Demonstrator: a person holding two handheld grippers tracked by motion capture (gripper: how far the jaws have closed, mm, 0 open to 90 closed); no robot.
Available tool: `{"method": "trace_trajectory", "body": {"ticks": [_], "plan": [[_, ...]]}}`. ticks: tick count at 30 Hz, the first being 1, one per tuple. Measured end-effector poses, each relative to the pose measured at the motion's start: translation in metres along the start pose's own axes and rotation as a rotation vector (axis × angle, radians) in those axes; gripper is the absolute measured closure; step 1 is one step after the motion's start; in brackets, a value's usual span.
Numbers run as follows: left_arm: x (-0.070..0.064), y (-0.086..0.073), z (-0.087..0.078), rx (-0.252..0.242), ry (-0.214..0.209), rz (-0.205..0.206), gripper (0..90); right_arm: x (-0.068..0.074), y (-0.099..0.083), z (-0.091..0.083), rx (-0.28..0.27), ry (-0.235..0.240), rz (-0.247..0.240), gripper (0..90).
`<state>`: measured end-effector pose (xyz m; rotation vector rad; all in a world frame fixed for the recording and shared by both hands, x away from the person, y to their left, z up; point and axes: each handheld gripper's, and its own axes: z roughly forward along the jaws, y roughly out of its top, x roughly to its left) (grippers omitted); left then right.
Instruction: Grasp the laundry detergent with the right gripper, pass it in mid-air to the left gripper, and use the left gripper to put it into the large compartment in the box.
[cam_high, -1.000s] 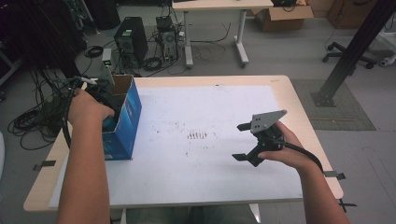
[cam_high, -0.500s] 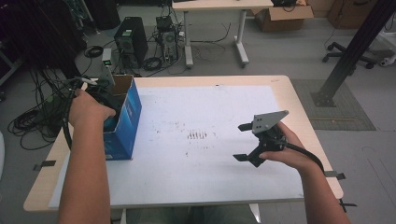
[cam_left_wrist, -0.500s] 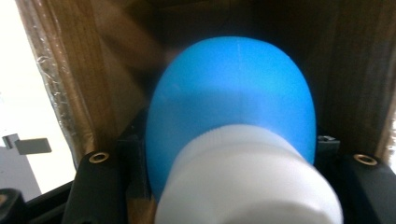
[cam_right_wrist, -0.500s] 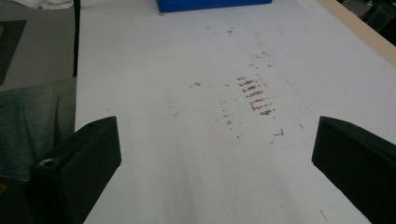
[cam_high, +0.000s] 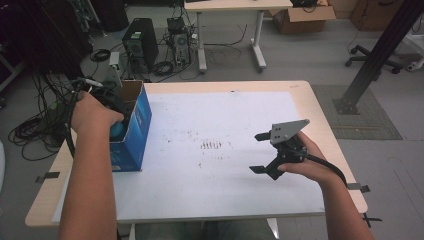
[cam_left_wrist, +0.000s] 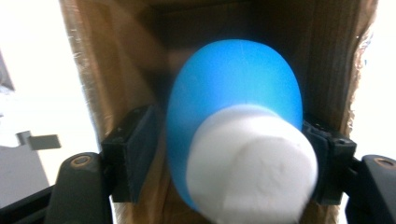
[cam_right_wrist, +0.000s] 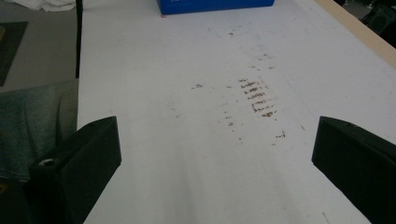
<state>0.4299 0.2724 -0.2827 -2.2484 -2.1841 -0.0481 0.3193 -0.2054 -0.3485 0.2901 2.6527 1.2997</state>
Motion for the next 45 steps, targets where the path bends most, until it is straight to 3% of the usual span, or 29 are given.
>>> {"method": "trace_trajectory", "body": {"ticks": [14,24,33,40,45], "plan": [[-0.001,-0.008,-0.023,-0.040,0.020,-0.002,18.4,0.003,0.004,-0.002,-0.013,0.001,-0.008,1.5],[-0.006,-0.015,-0.040,-0.045,0.031,0.023,12.0,0.004,0.010,-0.006,-0.018,0.003,-0.021,1.5],[-0.014,-0.020,-0.054,-0.046,0.048,0.027,0.2,0.003,0.016,-0.012,-0.013,-0.001,-0.030,1.5],[-0.028,-0.024,-0.075,-0.080,0.054,0.089,0.2,-0.001,0.020,-0.018,-0.003,-0.005,-0.032,1.5],[-0.049,-0.027,-0.101,-0.124,0.059,0.190,0.2,-0.009,0.025,-0.026,0.012,-0.018,-0.026,1.6]]}}
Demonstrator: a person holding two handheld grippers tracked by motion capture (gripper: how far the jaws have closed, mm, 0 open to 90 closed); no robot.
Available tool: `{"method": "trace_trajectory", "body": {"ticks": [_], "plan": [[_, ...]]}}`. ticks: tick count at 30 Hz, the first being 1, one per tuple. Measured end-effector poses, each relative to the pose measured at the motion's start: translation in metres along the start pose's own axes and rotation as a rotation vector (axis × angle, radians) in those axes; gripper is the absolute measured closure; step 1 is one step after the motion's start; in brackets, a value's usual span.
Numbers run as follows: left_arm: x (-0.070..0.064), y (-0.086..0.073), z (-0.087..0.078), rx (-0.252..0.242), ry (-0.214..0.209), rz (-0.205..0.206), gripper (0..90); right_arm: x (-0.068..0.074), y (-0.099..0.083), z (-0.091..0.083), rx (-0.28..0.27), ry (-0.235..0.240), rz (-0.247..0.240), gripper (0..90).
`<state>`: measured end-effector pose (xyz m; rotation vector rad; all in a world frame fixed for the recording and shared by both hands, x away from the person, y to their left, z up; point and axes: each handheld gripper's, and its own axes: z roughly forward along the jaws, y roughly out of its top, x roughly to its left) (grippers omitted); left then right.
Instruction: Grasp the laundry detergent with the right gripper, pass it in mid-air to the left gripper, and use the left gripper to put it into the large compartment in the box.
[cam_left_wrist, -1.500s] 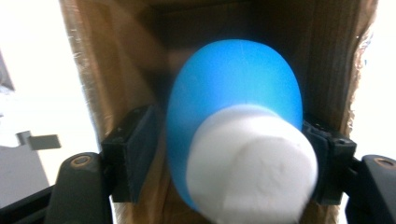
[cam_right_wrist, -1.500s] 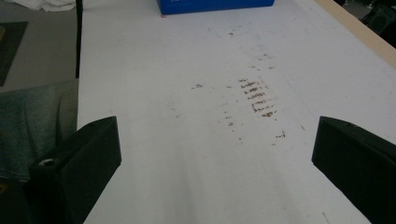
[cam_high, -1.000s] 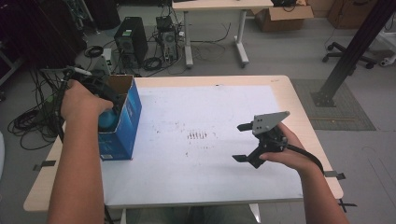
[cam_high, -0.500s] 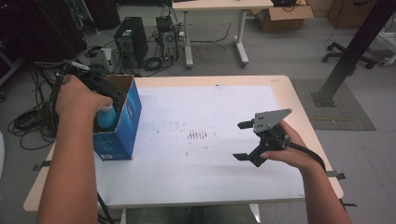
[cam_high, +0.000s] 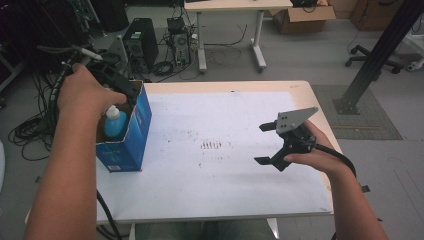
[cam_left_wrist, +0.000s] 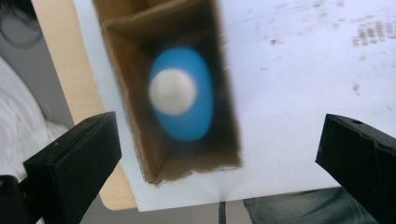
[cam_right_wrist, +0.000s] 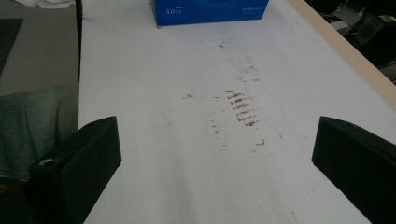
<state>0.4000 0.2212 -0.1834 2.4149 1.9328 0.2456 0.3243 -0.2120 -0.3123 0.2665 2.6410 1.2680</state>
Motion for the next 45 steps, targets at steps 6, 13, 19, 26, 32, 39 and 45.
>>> {"method": "trace_trajectory", "body": {"ticks": [6,13,19,26,32,39,45], "plan": [[-0.030,0.004,-0.025,-0.022,-0.027,0.141,0.2,-0.011,0.011,-0.008,0.037,-0.015,-0.008,1.6],[-0.064,0.010,-0.032,-0.021,-0.061,0.334,0.3,-0.022,0.030,-0.019,0.104,-0.026,-0.037,1.7],[-0.085,0.010,-0.028,-0.002,-0.157,0.503,0.4,-0.028,0.047,-0.024,0.164,0.010,-0.074,2.0],[-0.104,0.005,-0.016,0.027,-0.188,0.683,0.3,-0.028,0.055,-0.019,0.244,0.047,-0.105,2.3],[-0.120,0.004,-0.002,0.037,-0.164,0.778,0.3,-0.026,0.053,-0.006,0.303,0.076,-0.116,2.7],[-0.134,0.003,0.015,0.035,-0.139,0.951,0.2,-0.026,0.051,0.004,0.379,0.123,-0.127,3.1],[-0.142,-0.003,0.032,0.066,-0.114,1.095,0.2,-0.026,0.049,0.008,0.431,0.151,-0.121,3.2]]}}
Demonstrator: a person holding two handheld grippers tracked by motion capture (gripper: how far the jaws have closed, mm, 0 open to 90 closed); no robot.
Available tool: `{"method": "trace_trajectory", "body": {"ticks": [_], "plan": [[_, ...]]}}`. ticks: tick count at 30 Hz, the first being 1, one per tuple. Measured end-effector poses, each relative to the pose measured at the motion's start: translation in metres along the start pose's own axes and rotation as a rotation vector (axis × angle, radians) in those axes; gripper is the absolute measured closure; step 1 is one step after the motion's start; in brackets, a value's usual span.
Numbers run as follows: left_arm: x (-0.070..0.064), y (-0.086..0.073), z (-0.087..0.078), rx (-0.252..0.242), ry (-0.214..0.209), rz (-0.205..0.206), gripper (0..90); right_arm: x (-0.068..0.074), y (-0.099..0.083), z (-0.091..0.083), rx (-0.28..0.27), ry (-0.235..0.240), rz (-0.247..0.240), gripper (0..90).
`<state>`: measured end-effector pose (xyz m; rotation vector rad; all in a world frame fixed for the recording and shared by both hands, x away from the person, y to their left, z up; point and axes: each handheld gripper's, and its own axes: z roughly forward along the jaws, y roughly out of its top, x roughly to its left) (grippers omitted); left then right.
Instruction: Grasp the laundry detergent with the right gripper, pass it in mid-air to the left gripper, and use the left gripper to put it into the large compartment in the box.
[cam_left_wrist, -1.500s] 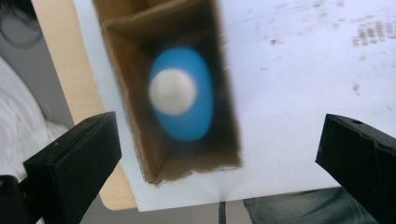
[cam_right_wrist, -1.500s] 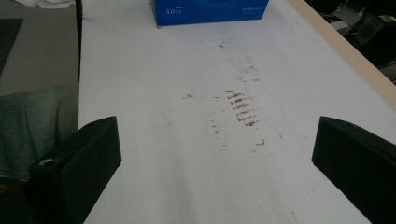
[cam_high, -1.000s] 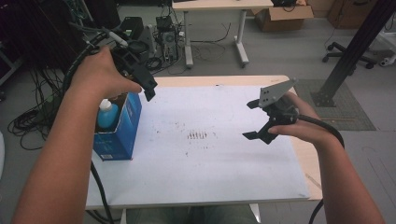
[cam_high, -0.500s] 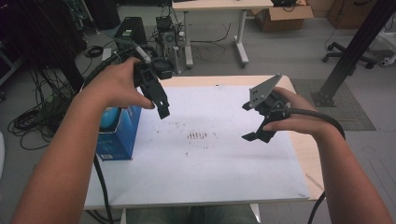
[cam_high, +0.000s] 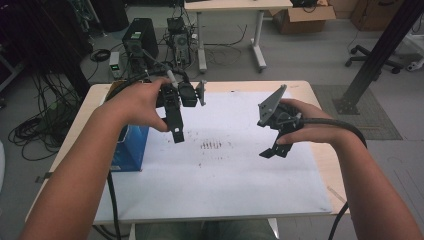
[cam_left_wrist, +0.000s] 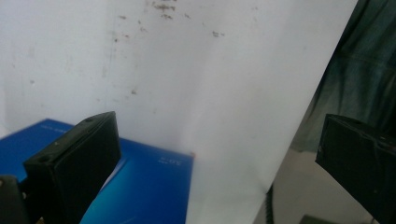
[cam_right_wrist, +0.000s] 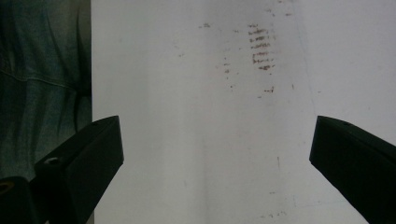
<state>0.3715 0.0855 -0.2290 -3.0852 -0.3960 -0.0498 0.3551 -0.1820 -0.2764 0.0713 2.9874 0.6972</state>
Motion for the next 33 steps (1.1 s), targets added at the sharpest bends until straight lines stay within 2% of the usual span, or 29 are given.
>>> {"method": "trace_trajectory", "body": {"ticks": [2,3,8,16,28,33], "plan": [[-0.003,0.002,0.005,0.007,-0.016,0.034,0.2,0.000,0.000,0.003,0.021,0.007,0.000,3.1],[-0.005,0.003,0.008,0.013,-0.007,0.060,0.2,-0.001,0.000,0.005,0.032,0.010,-0.001,3.3],[-0.009,0.006,0.017,0.031,-0.010,0.093,0.2,-0.002,0.000,0.011,0.066,0.019,0.000,3.5],[-0.003,0.008,0.020,0.014,0.003,0.109,0.2,-0.009,-0.005,0.016,0.122,0.024,0.008,3.4],[0.003,0.021,0.026,-0.008,-0.006,0.137,0.3,-0.018,-0.007,0.023,0.148,0.035,0.006,3.7],[0.005,0.022,0.025,0.000,-0.006,0.138,0.3,-0.020,-0.008,0.024,0.154,0.031,0.011,3.7]]}}
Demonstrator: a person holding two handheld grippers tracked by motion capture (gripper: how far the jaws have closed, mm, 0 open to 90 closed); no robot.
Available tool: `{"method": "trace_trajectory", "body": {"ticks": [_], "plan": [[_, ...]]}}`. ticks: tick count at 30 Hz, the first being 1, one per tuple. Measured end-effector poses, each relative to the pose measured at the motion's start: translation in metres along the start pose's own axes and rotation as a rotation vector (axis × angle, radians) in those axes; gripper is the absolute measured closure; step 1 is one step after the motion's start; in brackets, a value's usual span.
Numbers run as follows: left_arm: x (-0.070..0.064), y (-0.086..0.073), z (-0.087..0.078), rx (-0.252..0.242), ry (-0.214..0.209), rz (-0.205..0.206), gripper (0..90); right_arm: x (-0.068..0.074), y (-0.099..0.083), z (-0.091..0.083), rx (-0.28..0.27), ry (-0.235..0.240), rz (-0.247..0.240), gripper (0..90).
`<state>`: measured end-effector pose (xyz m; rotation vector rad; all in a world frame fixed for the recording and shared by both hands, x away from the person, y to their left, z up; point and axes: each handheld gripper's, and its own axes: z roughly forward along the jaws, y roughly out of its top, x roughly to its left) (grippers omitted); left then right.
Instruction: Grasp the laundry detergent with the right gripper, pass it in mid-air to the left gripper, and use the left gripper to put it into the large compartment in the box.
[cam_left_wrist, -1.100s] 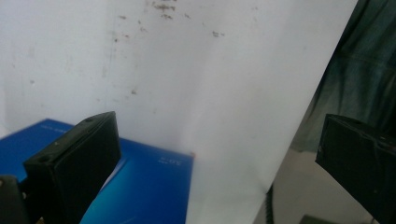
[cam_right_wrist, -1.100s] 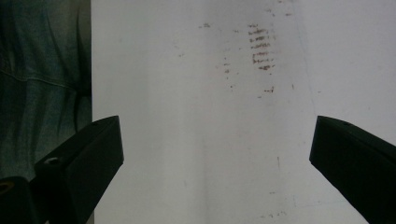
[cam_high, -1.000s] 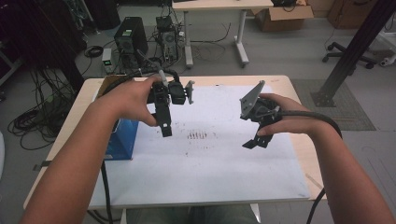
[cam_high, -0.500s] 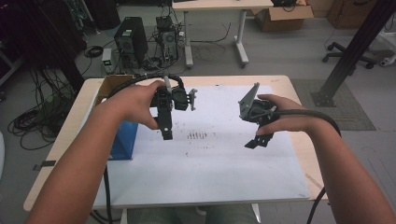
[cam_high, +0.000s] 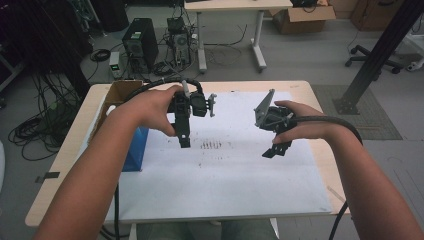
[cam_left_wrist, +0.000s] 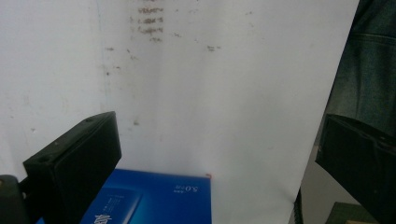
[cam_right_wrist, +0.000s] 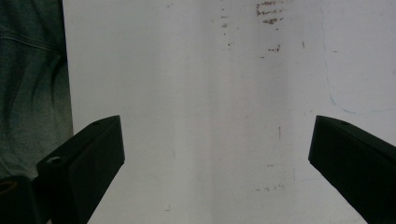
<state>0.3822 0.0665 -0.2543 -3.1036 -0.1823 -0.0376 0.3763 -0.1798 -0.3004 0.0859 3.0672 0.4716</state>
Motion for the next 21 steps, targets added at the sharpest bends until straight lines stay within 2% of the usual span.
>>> {"method": "trace_trajectory", "body": {"ticks": [16,21], "plan": [[-0.0006,-0.0039,-0.0015,-0.001,-0.016,-0.008,0.2,-0.0015,0.0066,0.0014,0.006,0.005,-0.013,3.6],[-0.0021,-0.0044,-0.0034,-0.008,-0.009,-0.005,0.3,0.0006,0.0068,0.0028,0.012,0.002,-0.015,3.7]]}}
